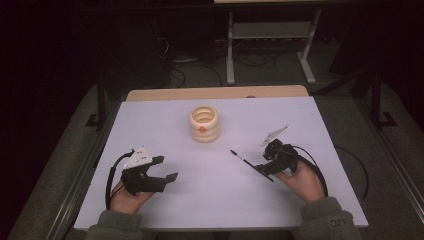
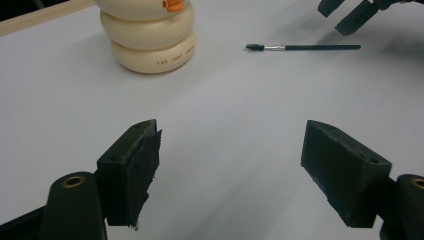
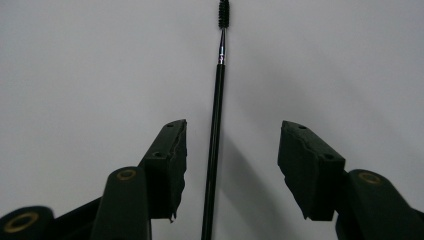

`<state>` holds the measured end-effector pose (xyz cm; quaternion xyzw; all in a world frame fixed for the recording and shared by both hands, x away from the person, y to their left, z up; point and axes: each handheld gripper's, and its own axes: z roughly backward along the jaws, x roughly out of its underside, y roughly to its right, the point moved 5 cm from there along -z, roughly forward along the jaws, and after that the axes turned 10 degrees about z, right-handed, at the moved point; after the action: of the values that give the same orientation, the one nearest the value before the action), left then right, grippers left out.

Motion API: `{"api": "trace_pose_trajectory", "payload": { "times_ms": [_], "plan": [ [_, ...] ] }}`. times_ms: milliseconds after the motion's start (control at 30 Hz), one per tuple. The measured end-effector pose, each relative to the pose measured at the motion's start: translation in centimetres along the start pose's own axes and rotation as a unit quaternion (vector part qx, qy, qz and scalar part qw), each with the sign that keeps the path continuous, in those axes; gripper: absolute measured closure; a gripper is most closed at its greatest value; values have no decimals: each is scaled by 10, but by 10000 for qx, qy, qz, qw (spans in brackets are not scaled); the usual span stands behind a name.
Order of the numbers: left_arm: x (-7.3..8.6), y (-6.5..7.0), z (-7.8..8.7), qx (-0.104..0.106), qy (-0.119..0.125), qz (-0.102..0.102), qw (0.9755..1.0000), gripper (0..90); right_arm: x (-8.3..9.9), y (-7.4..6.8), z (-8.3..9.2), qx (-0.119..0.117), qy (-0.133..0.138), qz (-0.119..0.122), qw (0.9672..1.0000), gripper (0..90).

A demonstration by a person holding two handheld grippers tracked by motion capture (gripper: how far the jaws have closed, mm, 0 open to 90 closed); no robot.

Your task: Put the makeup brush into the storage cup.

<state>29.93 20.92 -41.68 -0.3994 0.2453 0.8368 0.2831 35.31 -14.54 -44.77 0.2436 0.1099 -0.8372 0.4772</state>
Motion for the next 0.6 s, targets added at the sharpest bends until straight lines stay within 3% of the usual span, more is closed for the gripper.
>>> {"api": "trace_pose_trajectory", "payload": {
  "times_ms": [200, 600],
  "plan": [
    [0, 0, 0, 12, 1, 1, 10000, 232, 2, -2, -7, -97, -191, 6, 9998, 477],
    [0, 0, -1, 19, -31, -19, 10000, 232, 3, -4, -10, -154, -263, -3, 9995, 502]
  ]
}}
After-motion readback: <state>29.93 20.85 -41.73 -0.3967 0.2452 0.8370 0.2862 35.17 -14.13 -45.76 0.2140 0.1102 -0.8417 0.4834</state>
